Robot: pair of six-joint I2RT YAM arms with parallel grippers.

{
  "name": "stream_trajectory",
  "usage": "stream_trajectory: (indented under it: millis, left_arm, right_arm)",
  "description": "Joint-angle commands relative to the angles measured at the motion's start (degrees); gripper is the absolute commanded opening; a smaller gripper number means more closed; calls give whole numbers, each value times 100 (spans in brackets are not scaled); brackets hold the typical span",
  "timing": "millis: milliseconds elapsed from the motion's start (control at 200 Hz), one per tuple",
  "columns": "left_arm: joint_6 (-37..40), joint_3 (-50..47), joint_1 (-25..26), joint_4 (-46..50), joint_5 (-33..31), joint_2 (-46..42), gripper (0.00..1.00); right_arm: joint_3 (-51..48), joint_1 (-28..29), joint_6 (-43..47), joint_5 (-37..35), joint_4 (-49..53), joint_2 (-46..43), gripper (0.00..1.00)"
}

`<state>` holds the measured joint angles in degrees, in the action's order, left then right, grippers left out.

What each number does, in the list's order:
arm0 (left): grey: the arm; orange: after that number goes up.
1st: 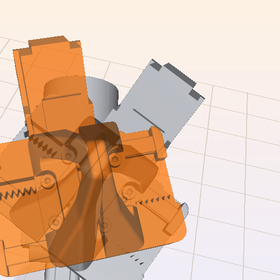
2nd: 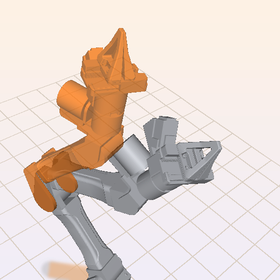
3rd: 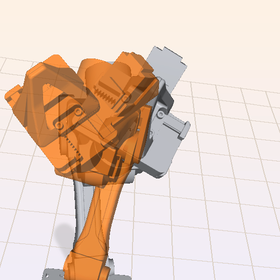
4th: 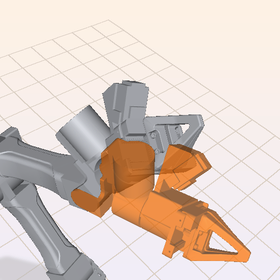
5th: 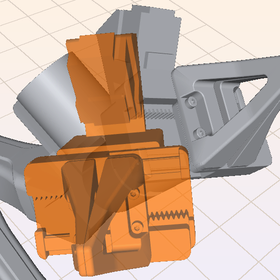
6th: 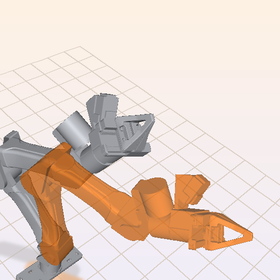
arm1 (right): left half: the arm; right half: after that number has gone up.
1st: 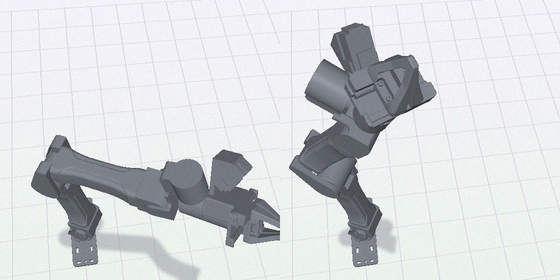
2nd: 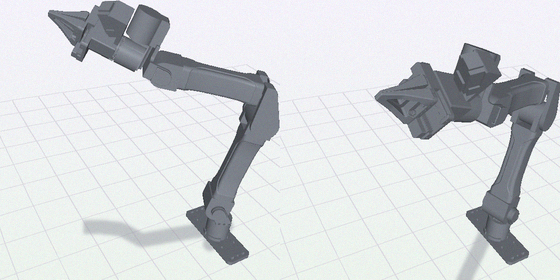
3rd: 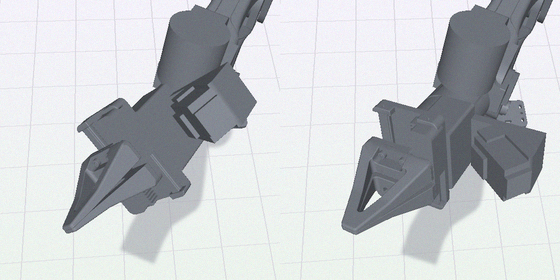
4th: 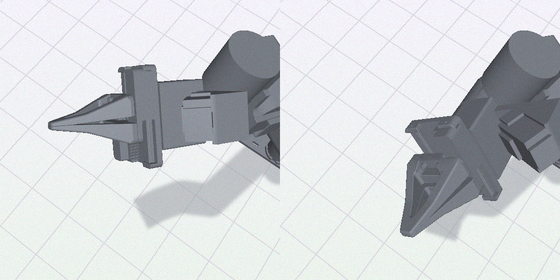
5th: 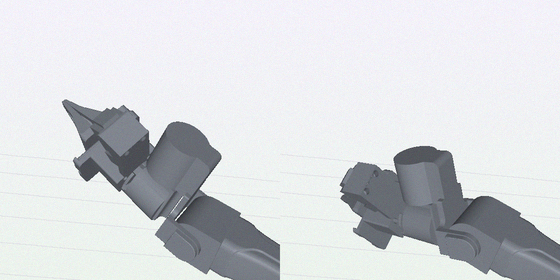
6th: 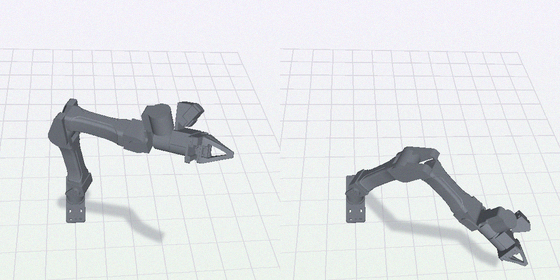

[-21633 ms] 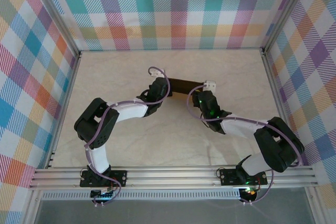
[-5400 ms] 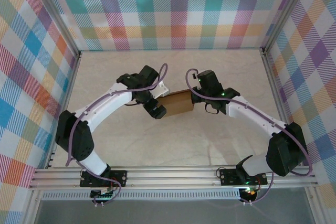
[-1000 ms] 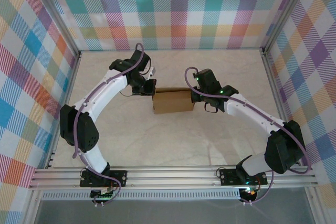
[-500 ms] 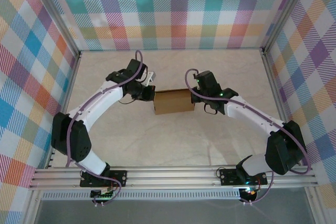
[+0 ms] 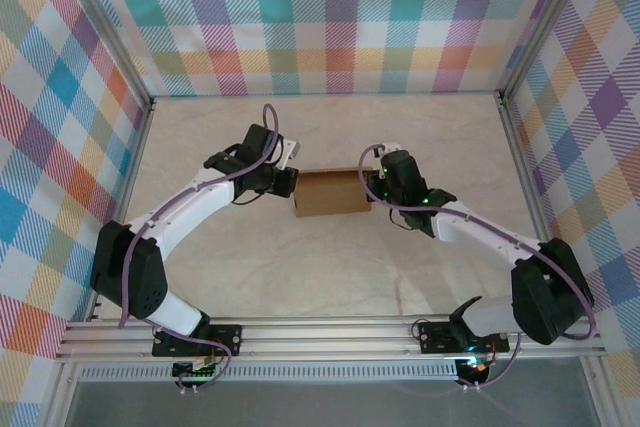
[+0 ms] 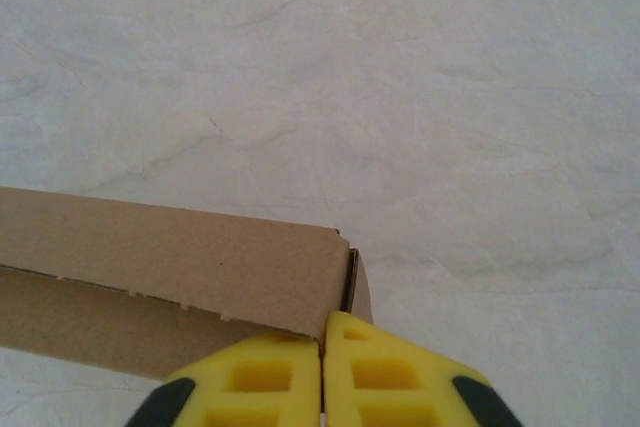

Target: Fold the paper box

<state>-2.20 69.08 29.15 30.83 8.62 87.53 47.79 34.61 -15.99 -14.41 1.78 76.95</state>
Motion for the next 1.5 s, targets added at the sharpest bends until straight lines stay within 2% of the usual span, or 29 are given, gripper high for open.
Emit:
stream_trajectory:
  millis: [0, 70, 130, 195, 290, 460, 720, 815, 875, 965, 1075, 1495]
  left_arm:
    - [166, -264, 288, 116, 123, 284, 0]
    - [198, -214, 292, 166, 64, 345, 0]
    - [215, -163, 310, 221, 61, 404, 0]
    - [220, -126, 341, 226, 69, 454, 0]
    - [228, -79, 370, 263, 85, 507, 0]
    - [220, -28, 381, 263, 47, 589, 0]
    - [163, 209, 377, 450, 8, 724, 0]
    - [206, 219, 381, 478, 6, 755, 0]
    - [219, 212, 381, 502, -1, 758, 0]
    - [249, 192, 382, 486, 12, 741, 0]
    - [246, 210, 381, 468, 117, 747, 0]
    - [189, 328, 381, 564, 583, 623, 19]
  right_arm:
    - [-138, 160, 3, 673, -69, -242, 32]
    - [-221, 160, 40, 659, -250, -487, 52]
    - [-311, 161, 84, 598, -395, -722, 65]
    - [-332, 160, 105, 518, -469, -911, 73]
    - [-203, 160, -28, 306, -399, -1002, 78]
    - [252, 160, -258, 0, 153, -762, 80]
    - [33, 147, -704, -162, 277, -878, 78]
    - [326, 63, -1088, -373, 791, -829, 78]
    - [609, -43, -1402, -462, 1252, -665, 75]
    - [1105, -273, -1714, -176, 1947, -163, 74]
    - [1275, -288, -1782, -39, 2066, 255, 73]
    - [1004, -293, -2065, 2, 1738, 645, 68]
